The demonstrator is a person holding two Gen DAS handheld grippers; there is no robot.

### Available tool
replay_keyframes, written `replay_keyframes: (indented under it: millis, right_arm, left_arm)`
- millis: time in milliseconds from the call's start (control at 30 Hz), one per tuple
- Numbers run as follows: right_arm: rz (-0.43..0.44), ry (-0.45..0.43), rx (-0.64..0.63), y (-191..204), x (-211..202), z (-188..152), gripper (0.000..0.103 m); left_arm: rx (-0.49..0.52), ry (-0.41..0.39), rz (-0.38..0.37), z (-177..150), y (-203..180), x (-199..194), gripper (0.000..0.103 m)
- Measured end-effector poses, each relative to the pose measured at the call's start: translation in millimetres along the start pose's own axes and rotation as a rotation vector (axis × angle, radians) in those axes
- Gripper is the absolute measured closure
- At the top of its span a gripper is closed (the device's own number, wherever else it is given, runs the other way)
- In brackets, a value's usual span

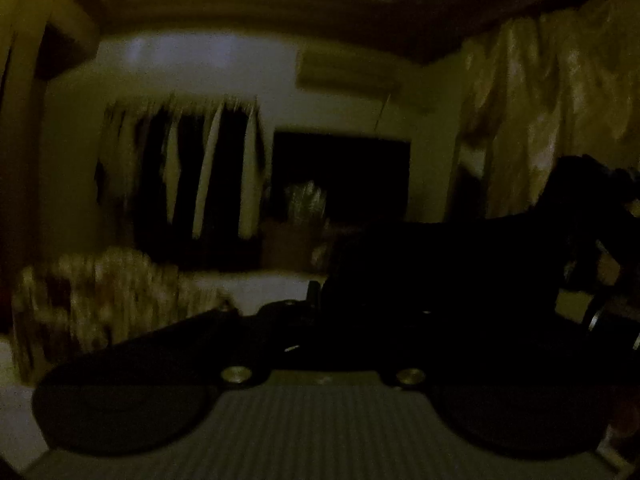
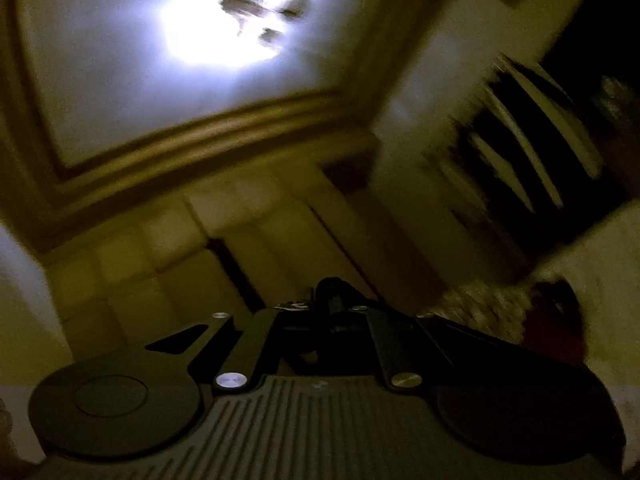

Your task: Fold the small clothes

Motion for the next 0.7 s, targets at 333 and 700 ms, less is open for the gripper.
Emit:
replay_keyframes:
  millis: [333, 700]
  right_arm:
    - [0.093, -0.154, -0.211, 102, -28, 47, 0.093]
    - [-0.162, -0.134, -0.106, -21, 24, 23, 0.093]
  left_arm:
    - [0.148, -0.269, 0.021, 92, -57, -80, 0.099]
    - [0.104, 0.046, 0.15, 27, -41, 90, 0.098]
Point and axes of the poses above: each gripper's, at about its wrist camera, not at the fingertips, and x roughly the way its jaws point, y to its left, z to its top, the point moved 1 cm from there along x, roughly the way its jaws point, and after that the axes turned 6 degrees about x, right-handed, at the moved point
